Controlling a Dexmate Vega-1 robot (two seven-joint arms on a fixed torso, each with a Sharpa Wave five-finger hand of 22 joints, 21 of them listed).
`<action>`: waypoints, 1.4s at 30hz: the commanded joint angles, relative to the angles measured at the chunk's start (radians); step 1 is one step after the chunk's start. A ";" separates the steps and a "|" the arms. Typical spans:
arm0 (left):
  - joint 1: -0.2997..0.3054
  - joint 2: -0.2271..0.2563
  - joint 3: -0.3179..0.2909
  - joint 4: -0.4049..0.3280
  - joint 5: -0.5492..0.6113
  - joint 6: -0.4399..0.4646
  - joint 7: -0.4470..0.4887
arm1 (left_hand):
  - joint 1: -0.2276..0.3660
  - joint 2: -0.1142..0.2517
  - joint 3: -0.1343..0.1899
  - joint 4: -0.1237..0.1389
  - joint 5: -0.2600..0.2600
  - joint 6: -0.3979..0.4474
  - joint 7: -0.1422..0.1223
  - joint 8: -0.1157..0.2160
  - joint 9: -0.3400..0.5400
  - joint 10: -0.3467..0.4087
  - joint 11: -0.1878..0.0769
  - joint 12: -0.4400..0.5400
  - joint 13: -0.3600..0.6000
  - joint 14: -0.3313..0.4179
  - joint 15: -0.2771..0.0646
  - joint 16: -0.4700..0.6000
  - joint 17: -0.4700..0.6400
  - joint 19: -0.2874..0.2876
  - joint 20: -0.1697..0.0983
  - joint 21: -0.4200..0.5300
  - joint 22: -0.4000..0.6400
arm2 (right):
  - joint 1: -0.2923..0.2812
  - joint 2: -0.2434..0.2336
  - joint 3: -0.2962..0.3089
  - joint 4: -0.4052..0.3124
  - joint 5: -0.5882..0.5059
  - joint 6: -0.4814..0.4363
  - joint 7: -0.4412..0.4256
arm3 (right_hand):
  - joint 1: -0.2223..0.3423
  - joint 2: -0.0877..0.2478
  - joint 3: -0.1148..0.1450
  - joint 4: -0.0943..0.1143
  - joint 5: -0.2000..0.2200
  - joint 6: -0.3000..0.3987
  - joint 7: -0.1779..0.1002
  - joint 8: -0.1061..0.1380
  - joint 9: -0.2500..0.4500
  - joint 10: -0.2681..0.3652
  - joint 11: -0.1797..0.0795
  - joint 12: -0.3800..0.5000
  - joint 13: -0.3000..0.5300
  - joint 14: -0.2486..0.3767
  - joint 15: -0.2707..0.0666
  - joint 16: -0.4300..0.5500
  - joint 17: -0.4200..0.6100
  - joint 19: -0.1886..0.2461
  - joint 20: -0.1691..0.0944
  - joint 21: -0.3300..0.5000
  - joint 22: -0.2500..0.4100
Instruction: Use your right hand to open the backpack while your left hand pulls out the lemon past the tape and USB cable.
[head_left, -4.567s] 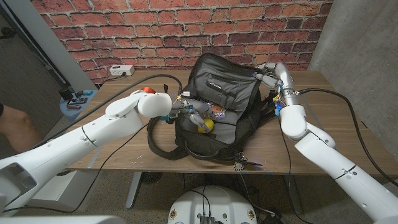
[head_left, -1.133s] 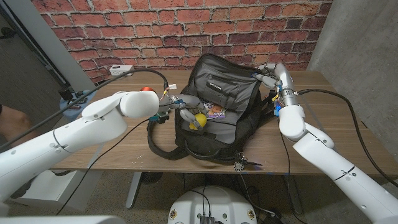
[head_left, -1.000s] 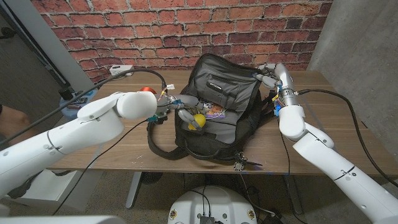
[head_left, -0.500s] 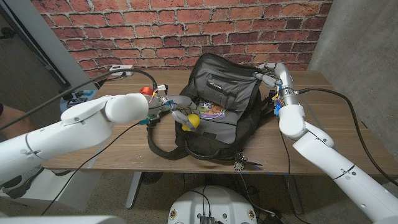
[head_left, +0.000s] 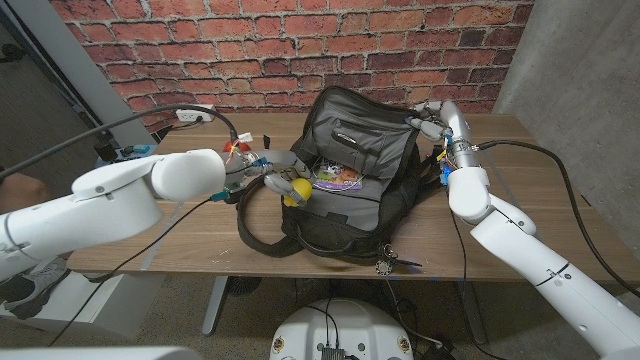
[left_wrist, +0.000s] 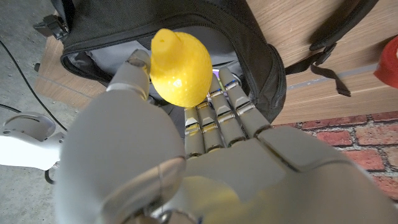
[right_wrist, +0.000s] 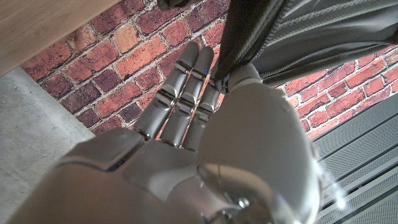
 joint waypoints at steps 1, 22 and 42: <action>0.263 0.061 -0.269 -0.033 -0.092 0.028 0.111 | 0.082 0.089 -0.002 0.001 0.010 0.009 0.000 0.002 0.015 0.011 -0.008 0.011 0.143 0.008 -0.001 -0.001 0.006 -0.002 0.002 0.006 0.004 | -0.001 -0.001 -0.005 0.001 -0.002 0.000 -0.002 | 0.006 0.008 -0.004 -0.004 0.005 0.004 0.006 0.000 0.002 0.010 0.002 0.005 0.005 0.012 -0.095 -0.001 0.005 -0.005 -0.043 0.004 0.003; 0.551 -0.206 -0.495 -0.043 0.145 0.046 0.064 | 0.083 0.091 -0.003 0.001 0.017 0.017 0.000 0.001 0.022 0.010 -0.013 0.025 0.157 0.012 -0.007 -0.007 0.006 -0.006 -0.002 0.017 0.005 | 0.022 0.006 -0.031 0.012 -0.007 -0.008 0.011 | 0.008 0.008 -0.007 -0.004 0.005 0.002 0.006 -0.004 0.003 0.011 0.002 0.004 0.006 0.012 -0.095 -0.004 0.007 -0.006 -0.043 0.007 0.003; 0.581 -0.378 -0.534 -0.036 0.291 0.014 0.083 | 0.082 0.092 -0.005 0.002 0.022 0.023 -0.003 -0.001 0.029 0.009 -0.014 0.036 0.168 0.017 -0.006 -0.010 0.008 -0.007 -0.002 0.026 0.006 | 0.036 0.007 -0.048 0.016 -0.019 -0.014 0.010 | 0.009 0.010 -0.009 -0.003 0.005 0.002 0.005 -0.006 0.003 0.011 0.002 0.002 0.007 0.013 -0.095 -0.006 0.010 -0.007 -0.043 0.010 0.003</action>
